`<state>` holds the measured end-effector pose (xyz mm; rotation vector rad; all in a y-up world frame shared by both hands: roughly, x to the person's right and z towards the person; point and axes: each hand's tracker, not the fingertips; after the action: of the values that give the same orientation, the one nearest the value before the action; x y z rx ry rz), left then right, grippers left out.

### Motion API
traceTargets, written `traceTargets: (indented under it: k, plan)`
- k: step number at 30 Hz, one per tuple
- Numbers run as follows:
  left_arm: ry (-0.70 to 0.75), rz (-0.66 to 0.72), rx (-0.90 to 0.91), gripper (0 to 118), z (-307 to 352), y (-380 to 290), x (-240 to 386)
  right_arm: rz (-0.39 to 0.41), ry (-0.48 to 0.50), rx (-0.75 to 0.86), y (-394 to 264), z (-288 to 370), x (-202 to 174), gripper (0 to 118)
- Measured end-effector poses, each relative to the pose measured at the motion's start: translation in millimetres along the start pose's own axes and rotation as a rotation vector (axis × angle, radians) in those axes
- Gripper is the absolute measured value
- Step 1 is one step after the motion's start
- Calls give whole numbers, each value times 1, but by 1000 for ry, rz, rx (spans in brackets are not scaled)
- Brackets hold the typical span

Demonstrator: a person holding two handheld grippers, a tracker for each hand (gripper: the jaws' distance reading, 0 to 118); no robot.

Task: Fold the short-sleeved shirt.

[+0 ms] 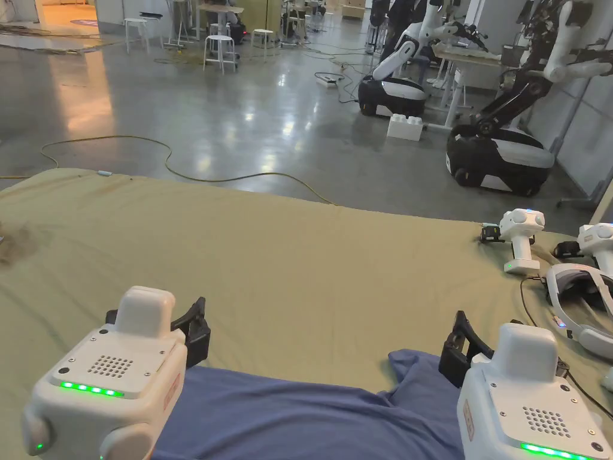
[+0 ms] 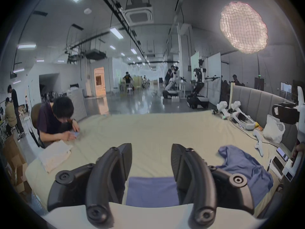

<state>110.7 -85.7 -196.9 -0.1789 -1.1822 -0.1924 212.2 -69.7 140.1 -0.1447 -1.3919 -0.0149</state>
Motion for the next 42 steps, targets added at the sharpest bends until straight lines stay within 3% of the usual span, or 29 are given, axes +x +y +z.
traceTargets:
  k: [1,2,3,4,5,7,12,17,29,30,31,33,34,42]
  plan:
    - [-4,3,16,37,0,3,1,-10,7,18,2,0,-3,50]
    - [-1,6,31,22,0,6,2,-12,19,34,3,0,-5,21]
    - [2,11,42,18,0,7,3,-2,12,32,4,-2,-7,7]
    - [2,25,53,15,2,9,3,13,-14,53,4,-3,-13,6]
    - [-7,45,61,5,0,11,1,14,0,58,4,-3,-12,0]
    - [-1,63,77,0,3,12,-1,-1,53,68,5,-4,-11,0]
    - [-12,131,98,0,5,14,-11,31,42,81,4,-4,-18,0]
    - [1,159,34,0,-13,5,-29,13,53,57,1,-7,-18,0]
    - [-30,134,-628,0,-178,-80,-98,42,72,-128,-43,-45,-19,0]
    - [-40,132,-665,1,-189,-85,-101,46,70,-142,-47,-48,-18,0]
    - [-50,142,-680,10,-201,-89,-106,52,68,-159,-51,-53,-18,0]
    - [-63,163,-740,52,-219,-97,-111,61,66,-189,-59,-60,-16,0]
    - [-71,186,-768,65,-229,-101,-114,68,66,-206,-63,-64,-16,0]
    - [-107,227,-932,66,-271,-134,-103,94,50,-304,-85,-86,-8,0]
